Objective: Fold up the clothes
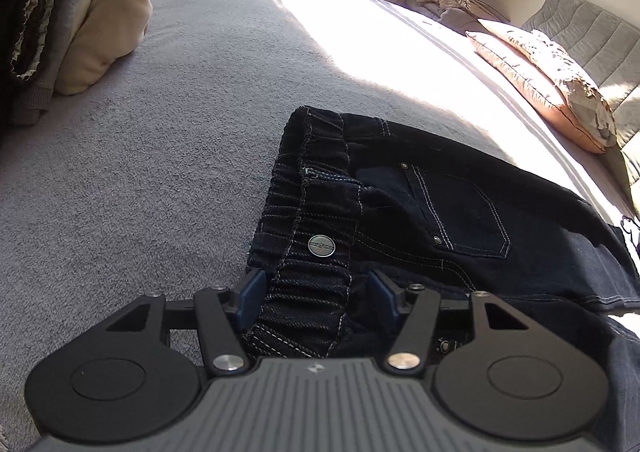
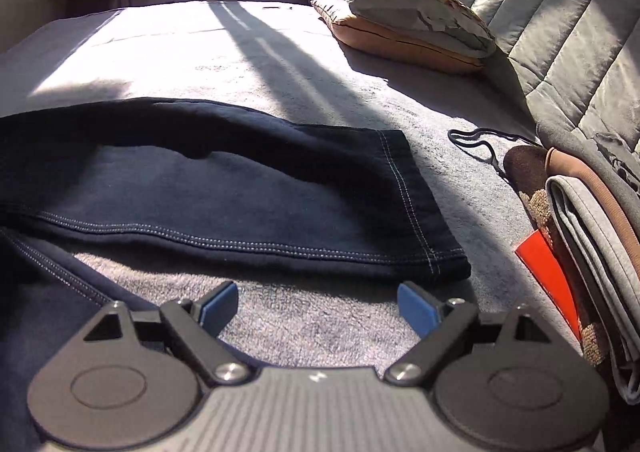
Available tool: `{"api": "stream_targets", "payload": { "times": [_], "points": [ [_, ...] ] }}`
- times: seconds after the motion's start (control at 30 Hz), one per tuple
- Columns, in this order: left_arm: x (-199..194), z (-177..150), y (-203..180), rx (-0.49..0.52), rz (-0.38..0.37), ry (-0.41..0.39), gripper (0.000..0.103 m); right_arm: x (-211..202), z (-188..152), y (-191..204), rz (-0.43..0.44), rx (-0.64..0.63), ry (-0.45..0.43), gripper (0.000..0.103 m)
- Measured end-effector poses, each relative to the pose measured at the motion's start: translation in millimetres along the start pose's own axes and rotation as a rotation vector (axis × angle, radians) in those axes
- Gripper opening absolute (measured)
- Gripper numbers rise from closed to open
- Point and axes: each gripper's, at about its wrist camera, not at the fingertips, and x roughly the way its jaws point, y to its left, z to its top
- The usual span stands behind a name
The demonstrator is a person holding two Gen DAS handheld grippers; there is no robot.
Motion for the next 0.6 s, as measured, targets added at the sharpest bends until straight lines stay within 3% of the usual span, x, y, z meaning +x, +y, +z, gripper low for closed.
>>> {"api": "stream_targets", "payload": {
  "times": [0.13,0.27,0.37,0.47,0.6],
  "points": [
    [2.5,-5.0,-8.4,0.088,0.004,-0.005,0.064,-7.5,-2.3,-8.5,0.040,0.031,0.003,0.088],
    [3.7,-7.9,-6.7,0.061,-0.009,-0.033,0.064,-13.8,-16.9,-23.9,0.081,0.035,0.030,0.089],
    [2.8,-10.3,-8.3,0.051,0.004,-0.066,0.049,-10.7,-29.2,-35.2,0.006,0.021,0.069,0.089],
    [0.5,-12.4,-10.7,0.031,0.008,-0.081,0.045,-6.2,-35.3,-61.2,-0.047,0.090,0.103,0.089],
    [-6.8,-10.7,-4.8,-0.029,-0.020,-0.094,0.041,-6.9,-40.9,-89.9,-0.035,0.227,0.144,0.089]
  ]
}}
